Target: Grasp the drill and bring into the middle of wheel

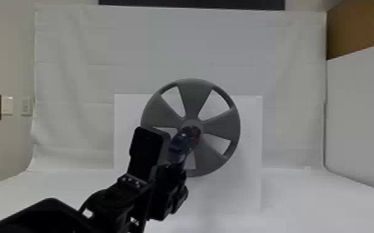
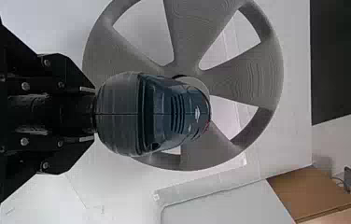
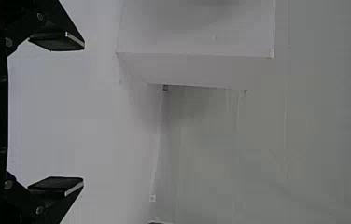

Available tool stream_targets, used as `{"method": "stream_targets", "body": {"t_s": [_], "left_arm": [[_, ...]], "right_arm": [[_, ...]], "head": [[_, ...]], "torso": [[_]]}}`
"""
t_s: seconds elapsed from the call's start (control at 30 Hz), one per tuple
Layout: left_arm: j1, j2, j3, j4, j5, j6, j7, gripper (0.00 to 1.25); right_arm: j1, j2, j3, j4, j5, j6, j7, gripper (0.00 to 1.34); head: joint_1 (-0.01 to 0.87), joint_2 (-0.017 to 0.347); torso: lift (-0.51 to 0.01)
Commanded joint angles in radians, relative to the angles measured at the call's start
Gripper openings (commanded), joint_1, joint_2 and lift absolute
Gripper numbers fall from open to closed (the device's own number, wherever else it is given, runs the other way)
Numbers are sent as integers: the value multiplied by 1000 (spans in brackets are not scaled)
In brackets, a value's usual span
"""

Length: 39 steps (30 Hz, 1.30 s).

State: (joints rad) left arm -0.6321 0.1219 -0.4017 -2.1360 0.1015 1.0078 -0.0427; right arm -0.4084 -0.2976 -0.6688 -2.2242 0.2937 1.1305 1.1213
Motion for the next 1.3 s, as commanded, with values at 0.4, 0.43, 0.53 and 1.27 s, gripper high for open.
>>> {"method": "stream_targets", "body": {"t_s": [0.4,0.43,0.53,1.27], "left_arm": [[-6,-2,4,24,-14,-2,0,37],[-6,-2,4,27,-14,-3,0,37],[-8,-2,6,31,-17,-5,0,37],[-9,-2,7,36,-26,-9,-3,37]], "right_arm": [[-1,0,0,0,1,0,0,1080],[-1,0,0,0,1,0,0,1080],[-1,0,2,0,1,0,0,1080],[-1,0,2,0,1,0,0,1081]], "head": [[0,0],[0,0],[0,0],[0,0]], "torso": [[-406],[-406],[-406],[-406]]}}
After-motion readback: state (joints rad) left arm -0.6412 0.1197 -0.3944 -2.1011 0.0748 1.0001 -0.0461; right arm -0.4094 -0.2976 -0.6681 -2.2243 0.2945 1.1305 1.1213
